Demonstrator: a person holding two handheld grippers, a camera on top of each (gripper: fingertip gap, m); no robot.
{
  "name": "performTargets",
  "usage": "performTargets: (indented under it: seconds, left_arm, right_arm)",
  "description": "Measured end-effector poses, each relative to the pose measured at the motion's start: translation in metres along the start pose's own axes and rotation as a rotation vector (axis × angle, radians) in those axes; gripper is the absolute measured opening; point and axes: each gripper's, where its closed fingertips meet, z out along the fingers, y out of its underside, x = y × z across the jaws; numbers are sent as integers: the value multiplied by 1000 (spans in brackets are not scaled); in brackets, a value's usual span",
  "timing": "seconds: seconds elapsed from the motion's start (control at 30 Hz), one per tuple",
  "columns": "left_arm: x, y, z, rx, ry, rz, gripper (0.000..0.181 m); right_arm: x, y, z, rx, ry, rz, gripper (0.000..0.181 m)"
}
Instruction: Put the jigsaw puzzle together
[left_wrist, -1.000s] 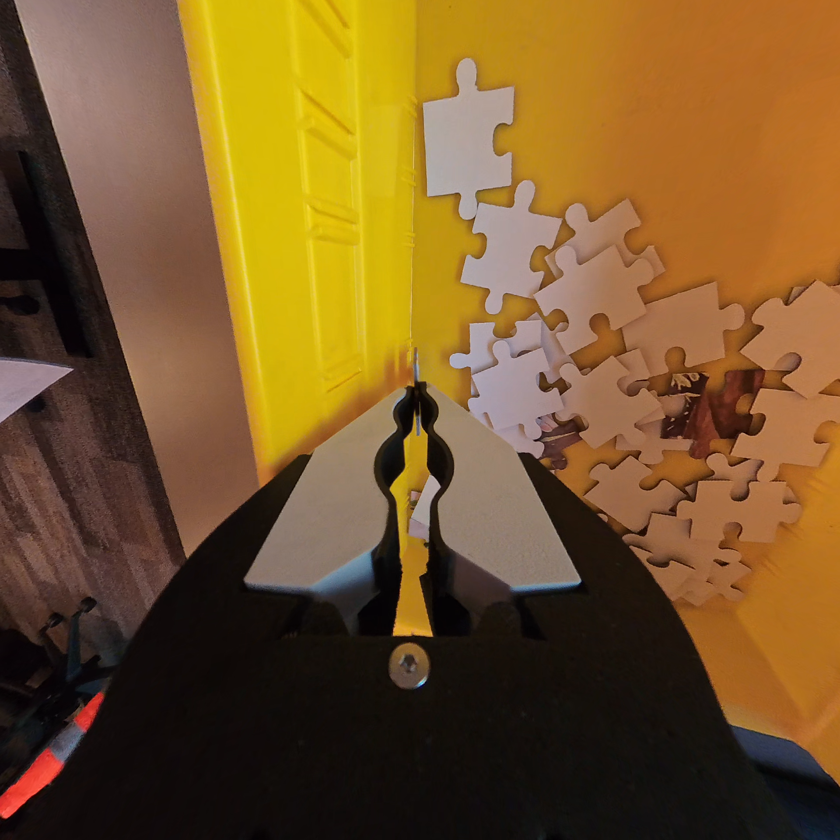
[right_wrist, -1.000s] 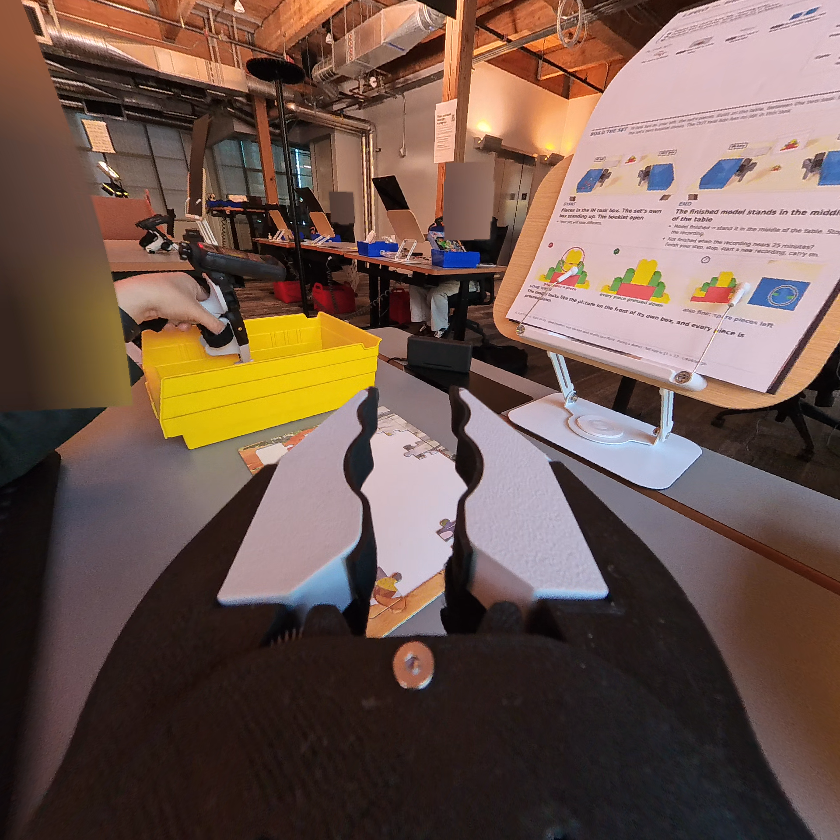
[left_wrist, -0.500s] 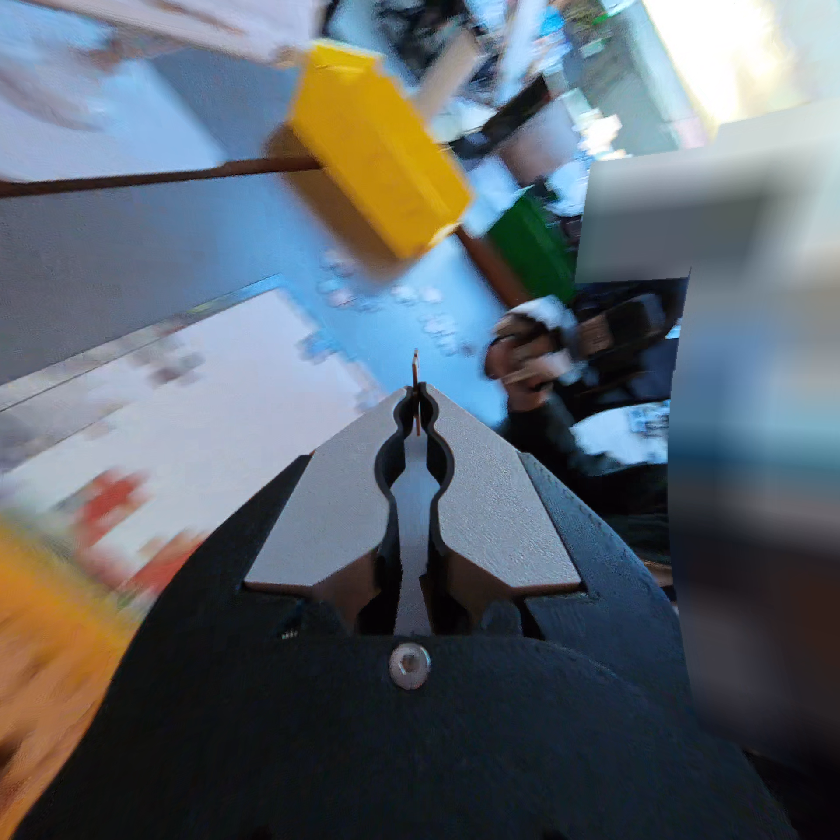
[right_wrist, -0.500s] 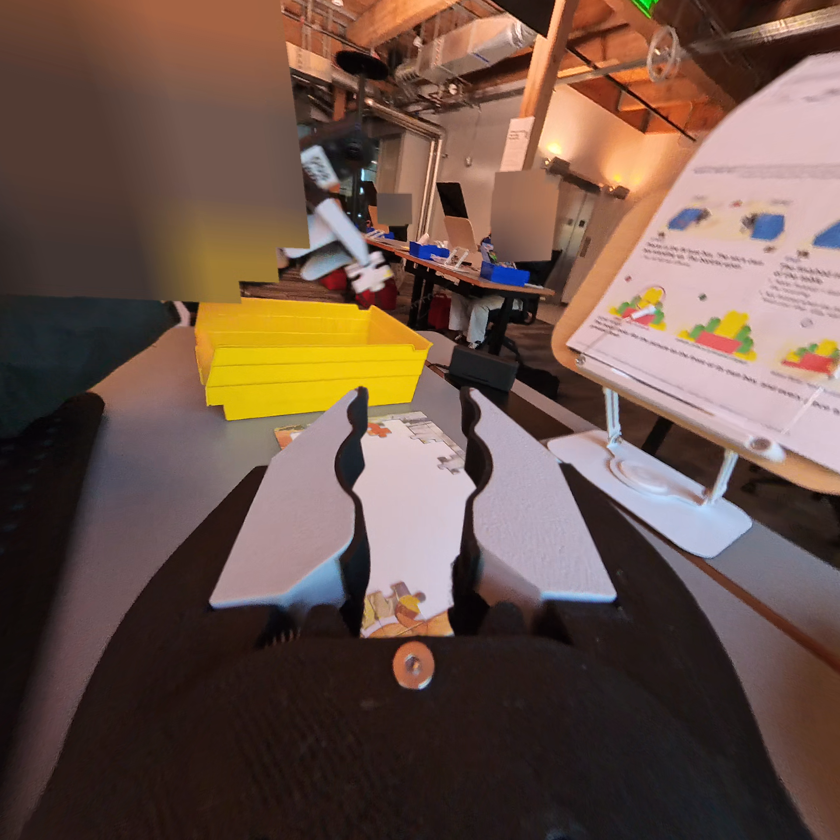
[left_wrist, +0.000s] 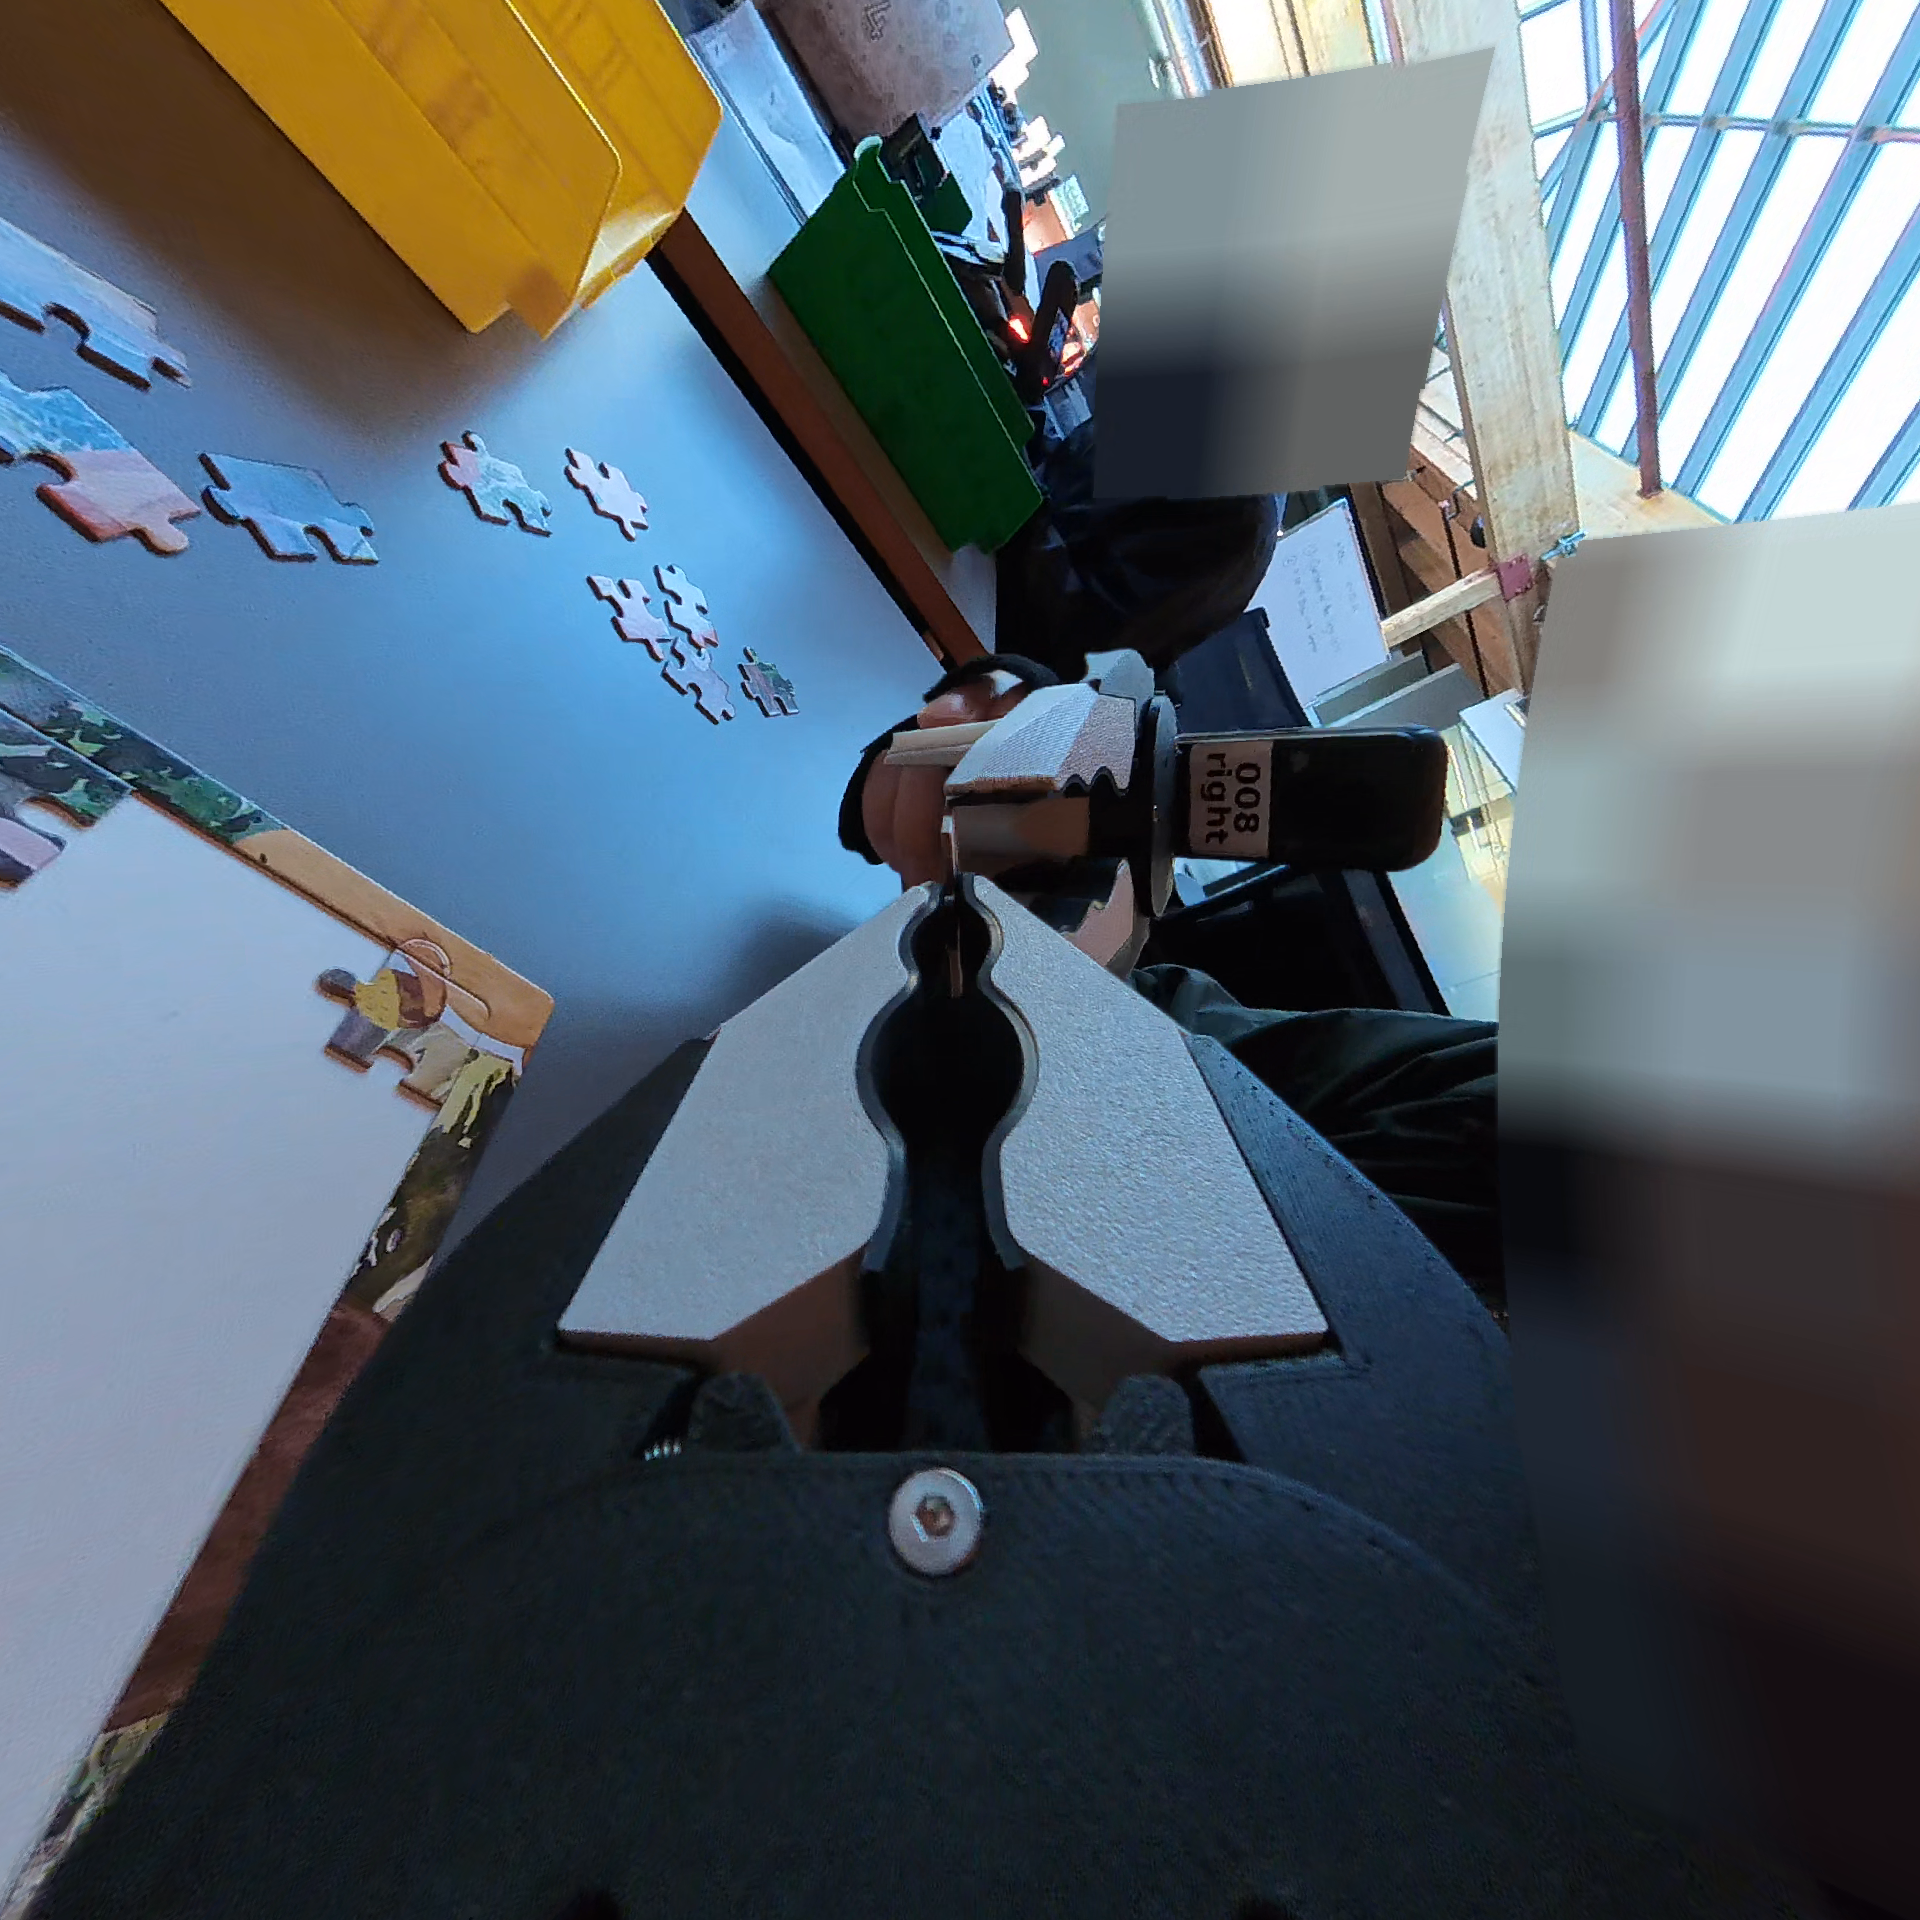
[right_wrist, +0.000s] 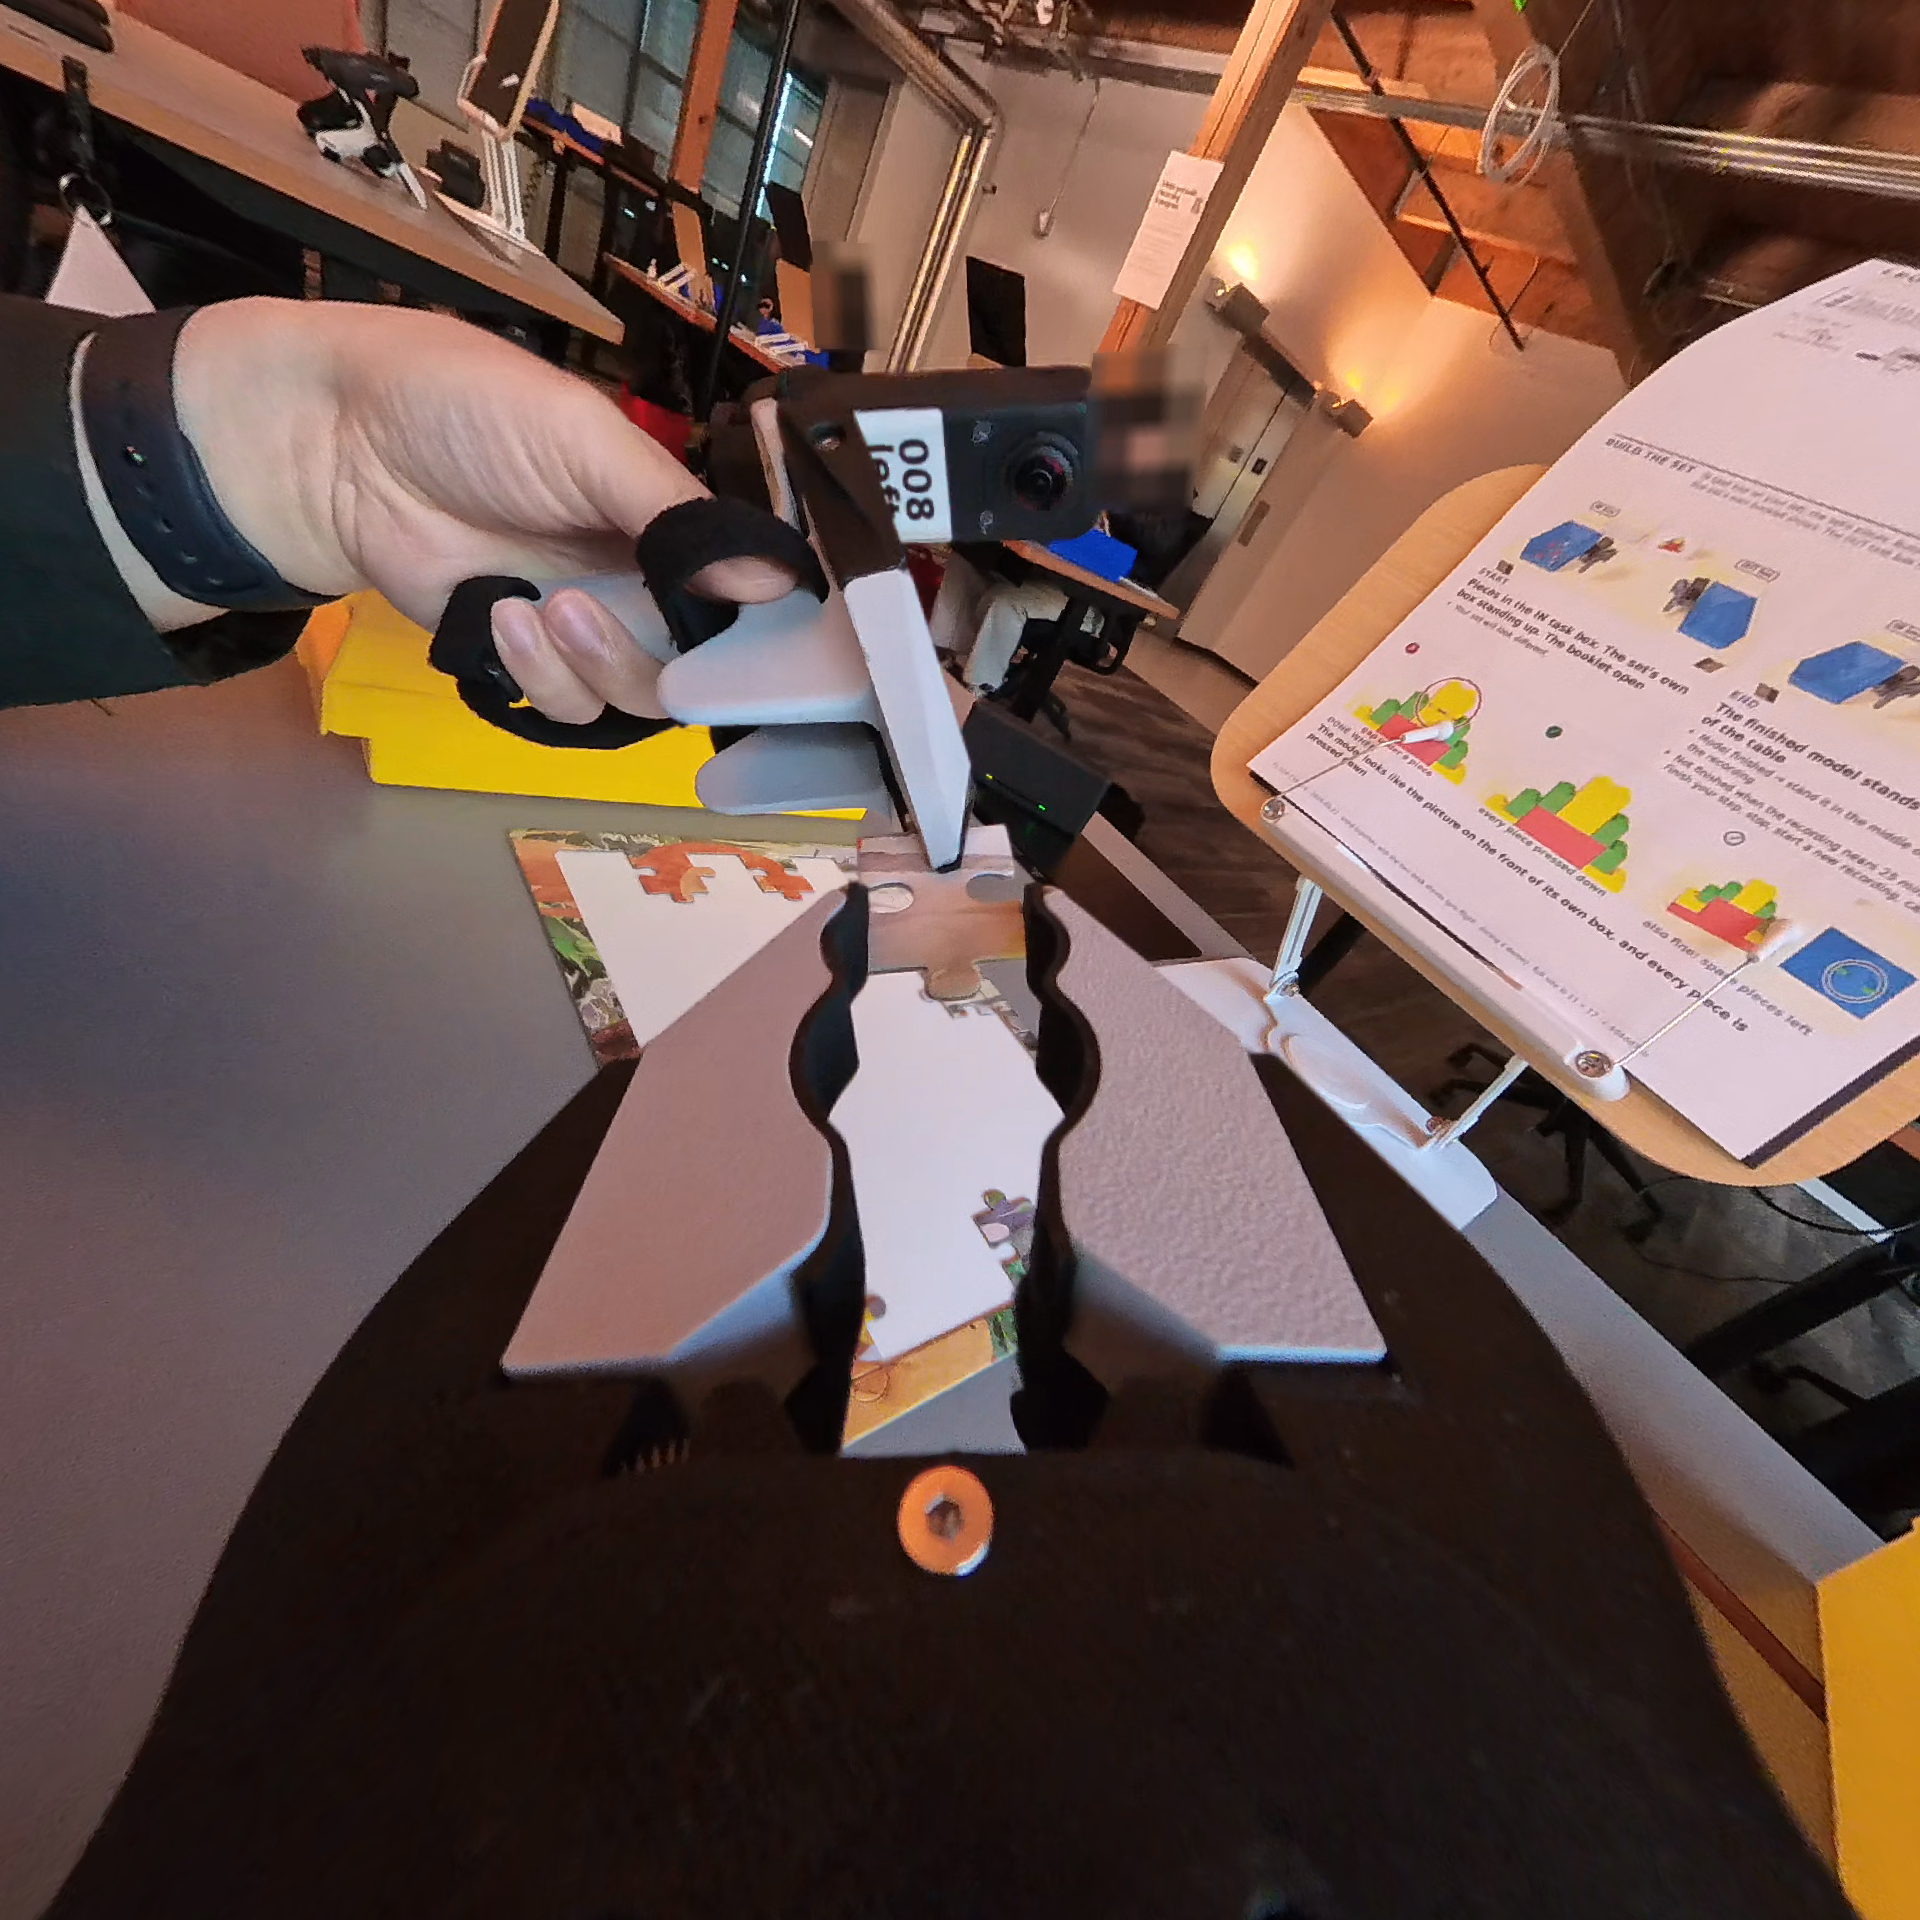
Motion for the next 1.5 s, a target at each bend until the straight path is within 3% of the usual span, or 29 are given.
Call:
performTargets:
  seconds: [0.33,0.47,0.5,0.53,0.57,0.67,0.8,0.9,1.03,1.5]
  left_arm:
    - [-3,2,-1,-18,-19,9,0]
    - [-3,5,-2,-38,-18,6,0]
    - [-5,3,-4,-31,-27,-5,1]
    - [-8,-2,-9,-11,-48,-16,14]
    - [-11,-8,-16,21,-73,-15,21]
    - [-14,-31,-53,147,-150,24,21]
    - [-7,-64,-127,368,-288,110,19]
    - [-4,-74,-177,486,-403,151,18]
    - [5,-76,-209,562,-409,155,16]
    - [5,-70,-199,502,-364,129,14]
  right_arm:
    - [-6,6,0,-20,-58,-8,38]
    - [-5,8,1,-38,-58,-9,31]
    - [-4,9,0,-46,-57,-4,31]
    - [-2,12,0,-60,-53,-4,32]
    - [1,16,-2,-86,-46,-14,32]
    - [28,53,-13,-295,23,-43,32]
    - [60,114,-37,-554,106,115,32]
    - [57,144,-43,-671,91,271,32]
    - [49,173,-47,-807,77,337,32]
    - [41,201,-60,-932,56,422,32]
